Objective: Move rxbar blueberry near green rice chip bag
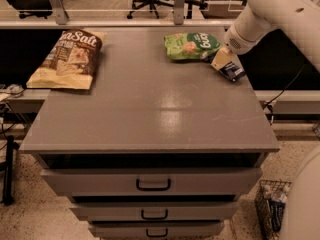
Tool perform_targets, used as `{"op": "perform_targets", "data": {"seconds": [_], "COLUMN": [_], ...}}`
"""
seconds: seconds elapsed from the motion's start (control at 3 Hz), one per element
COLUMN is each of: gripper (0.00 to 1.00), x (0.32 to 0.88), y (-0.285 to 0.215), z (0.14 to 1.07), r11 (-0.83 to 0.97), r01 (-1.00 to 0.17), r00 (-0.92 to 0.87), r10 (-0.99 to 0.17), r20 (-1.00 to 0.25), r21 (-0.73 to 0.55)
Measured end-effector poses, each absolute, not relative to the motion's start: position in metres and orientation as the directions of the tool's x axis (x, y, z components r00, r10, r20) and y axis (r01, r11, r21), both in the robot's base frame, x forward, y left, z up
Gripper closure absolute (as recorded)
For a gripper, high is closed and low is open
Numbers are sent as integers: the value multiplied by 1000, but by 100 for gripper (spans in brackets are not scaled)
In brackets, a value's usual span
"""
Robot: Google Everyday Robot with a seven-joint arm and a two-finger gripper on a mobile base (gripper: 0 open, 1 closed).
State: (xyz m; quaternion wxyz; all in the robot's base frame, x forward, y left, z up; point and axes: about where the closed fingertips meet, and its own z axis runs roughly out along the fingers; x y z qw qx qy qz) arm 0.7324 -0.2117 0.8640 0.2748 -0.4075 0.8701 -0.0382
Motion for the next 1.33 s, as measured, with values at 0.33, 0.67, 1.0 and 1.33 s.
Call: {"op": "perform_targets", "data": {"seconds": [0.33, 0.67, 1.0, 1.33], "gripper": [12, 0, 0, 0], "x": [733, 732, 725, 702], "y": [-218, -220, -220, -225], "z": [863, 862, 865, 887], "r11": [665, 663, 657, 665], "r01": [-686, -687, -688, -687], "r00": [-522, -524, -519, -486], "r10": [-733, -736, -742, -720], "r20": [-436, -428, -424, -496], "r21": [-297, -299, -308, -291]}}
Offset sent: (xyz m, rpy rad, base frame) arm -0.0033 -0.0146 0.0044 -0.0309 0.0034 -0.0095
